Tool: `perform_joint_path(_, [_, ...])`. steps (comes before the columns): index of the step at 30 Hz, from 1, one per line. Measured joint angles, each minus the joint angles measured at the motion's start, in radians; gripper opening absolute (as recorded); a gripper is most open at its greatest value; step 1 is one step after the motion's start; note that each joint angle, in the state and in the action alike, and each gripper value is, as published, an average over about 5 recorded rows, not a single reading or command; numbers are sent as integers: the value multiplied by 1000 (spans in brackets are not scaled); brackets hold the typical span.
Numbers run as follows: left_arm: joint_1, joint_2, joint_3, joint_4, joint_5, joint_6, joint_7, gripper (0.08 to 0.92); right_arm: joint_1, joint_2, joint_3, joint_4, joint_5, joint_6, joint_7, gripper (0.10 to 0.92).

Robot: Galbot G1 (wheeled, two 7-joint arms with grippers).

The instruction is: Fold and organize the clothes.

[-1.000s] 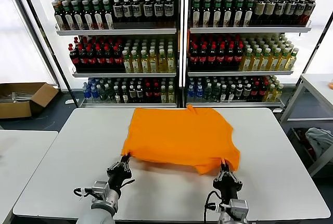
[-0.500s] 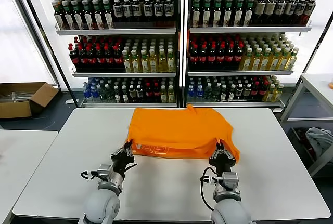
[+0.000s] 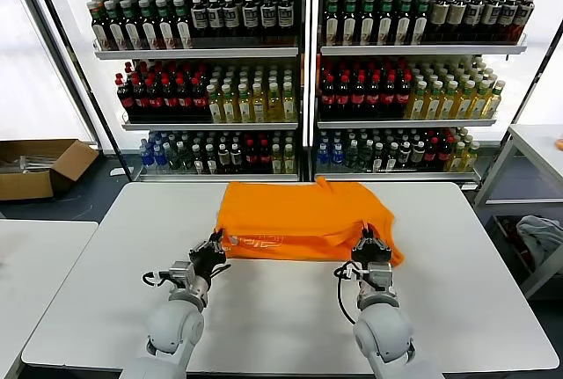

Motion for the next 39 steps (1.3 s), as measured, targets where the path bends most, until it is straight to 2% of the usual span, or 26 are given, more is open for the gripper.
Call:
perform_joint_path(7, [-17,-1,4,24,1,5,1,83,37,-6,-2,-30,10,-26,-10,112])
perform_joint_path(12, [-20,-5,5,29,7,8,-1,118,64,-2,-3,-50,20,-45,-18,206])
perform_joint_path(23, [0,1,-1,-2,17,38,-22,433,89,14,10,-61,76,-91,8,526])
perform_joint_path(32, [49,6,-6,-86,45,82,-31,693,-1,-6,42,26,79,-126,37,779])
perform_joint_path(36, [76,2,-6,-121,62,99,-34,790,-55,-20,58,65,80,-132,38,820])
perform_joint_path(39, [94,3,-10,-141,74,111,-36,818,-91,-26,71,89,84,-137,40,822])
